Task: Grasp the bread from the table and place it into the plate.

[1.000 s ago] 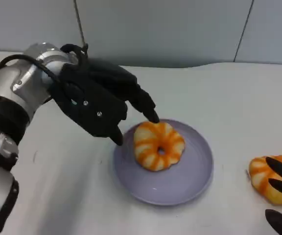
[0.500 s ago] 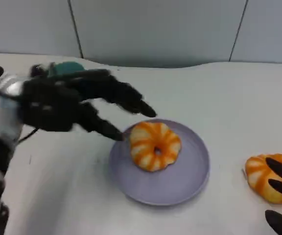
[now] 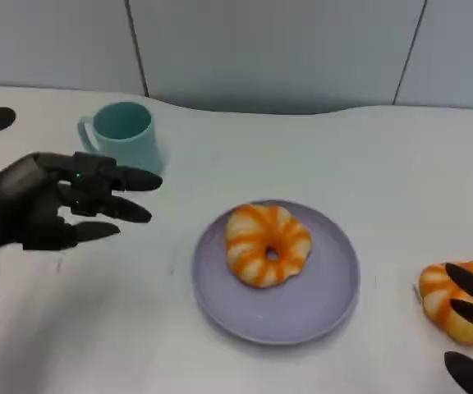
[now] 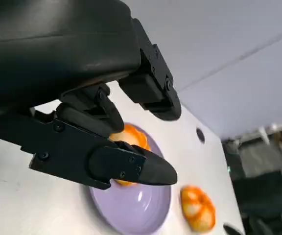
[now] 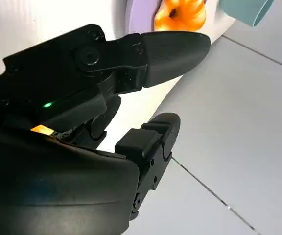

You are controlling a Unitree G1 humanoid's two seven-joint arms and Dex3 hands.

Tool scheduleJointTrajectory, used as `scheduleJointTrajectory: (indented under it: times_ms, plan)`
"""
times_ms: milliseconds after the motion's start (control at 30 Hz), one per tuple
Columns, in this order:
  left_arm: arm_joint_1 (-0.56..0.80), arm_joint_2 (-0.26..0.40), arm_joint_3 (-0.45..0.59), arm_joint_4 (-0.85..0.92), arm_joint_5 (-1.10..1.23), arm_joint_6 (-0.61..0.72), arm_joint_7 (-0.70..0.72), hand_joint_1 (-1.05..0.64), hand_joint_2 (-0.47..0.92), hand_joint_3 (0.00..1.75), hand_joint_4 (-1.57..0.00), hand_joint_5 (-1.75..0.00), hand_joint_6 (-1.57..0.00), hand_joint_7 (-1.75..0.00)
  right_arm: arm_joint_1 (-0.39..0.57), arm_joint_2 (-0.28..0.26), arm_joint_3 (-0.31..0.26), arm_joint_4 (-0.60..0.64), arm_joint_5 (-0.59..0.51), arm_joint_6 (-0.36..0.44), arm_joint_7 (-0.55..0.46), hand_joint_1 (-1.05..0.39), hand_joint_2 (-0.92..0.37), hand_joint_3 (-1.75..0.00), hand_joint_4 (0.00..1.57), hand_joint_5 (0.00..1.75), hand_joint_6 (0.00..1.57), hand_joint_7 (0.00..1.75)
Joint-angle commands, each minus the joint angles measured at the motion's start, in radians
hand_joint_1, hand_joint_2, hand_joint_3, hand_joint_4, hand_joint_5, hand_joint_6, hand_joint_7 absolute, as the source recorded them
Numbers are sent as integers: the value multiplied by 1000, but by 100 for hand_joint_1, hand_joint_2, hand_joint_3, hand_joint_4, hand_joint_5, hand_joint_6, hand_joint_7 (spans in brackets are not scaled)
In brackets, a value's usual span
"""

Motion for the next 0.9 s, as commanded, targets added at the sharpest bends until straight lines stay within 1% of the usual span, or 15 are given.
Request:
scheduleJointTrajectory:
  times_ms: [33,100,167,200,233,267,433,500,567,600,667,733,800,867,900]
  plan:
    - [131,4,-18,-167,73,184,147,-56,92,5,-45,-170,-49,-132,8,3,-6,-13,6,17,-8,-35,-92,-35,88,3,63,0]
    - [156,7,-28,-206,100,247,182,-58,92,5,-51,-174,-50,-148,11,5,-5,-18,7,24,-7,-34,-92,-35,87,3,63,0]
    - [167,8,-31,-233,108,278,196,-59,92,5,-53,-174,-50,-154,12,6,-5,-21,8,28,-6,-34,-92,-35,87,2,63,0]
    - [169,9,-39,-230,116,334,202,-59,92,5,-53,-175,-49,-154,10,3,-6,-16,5,22,-8,-35,-92,-35,87,2,63,0]
    - [171,10,-45,-228,123,376,207,-54,92,4,-59,-175,-48,-166,8,1,-6,-13,3,17,-10,-34,-92,-35,86,2,63,0]
    - [173,11,-61,-240,142,443,220,-52,92,3,-62,-175,-48,-170,7,0,-8,-12,1,15,-10,-34,-92,-35,86,2,63,0]
    - [189,20,-126,-301,201,639,237,-42,91,1,-70,-175,-52,-175,3,-7,-13,-4,6,10,-7,-35,-92,-35,85,1,63,0]
    - [205,27,-155,-293,241,598,240,-42,91,3,-69,-172,-57,-164,3,-6,-14,-7,9,16,-4,-35,-92,-35,84,1,63,0]
    - [219,31,-169,-288,266,557,244,-45,92,8,-68,-169,-60,-159,2,-6,-14,-8,12,23,-2,-35,-92,-35,84,0,63,0]
    - [230,23,-160,-296,258,564,250,-45,92,8,-68,-168,-61,-158,-2,-7,-15,0,16,19,-1,-36,-92,-35,84,0,63,0]
    - [247,3,-145,-318,242,605,271,-46,92,7,-74,-162,-69,-145,-12,-11,-17,22,23,5,-3,-35,-92,-35,86,1,63,0]
    - [259,-12,-141,-348,244,647,303,-46,92,6,-76,-162,-71,-143,-21,-17,-19,44,29,-7,-2,-35,-92,-35,86,1,64,0]
    - [265,-26,-146,-373,253,672,335,-43,92,4,-73,-172,-67,-157,-32,-28,-22,69,23,-18,-5,-35,-92,-35,85,1,64,0]
    - [265,-27,-156,-379,261,673,344,-40,92,3,-74,-174,-63,-169,-40,-34,-24,85,23,-24,-6,-35,-92,-35,86,1,64,0]
    - [262,-26,-161,-371,267,657,347,-40,92,4,-74,-174,-62,-172,-45,-37,-25,94,23,-30,-8,-35,-92,-35,86,1,64,0]
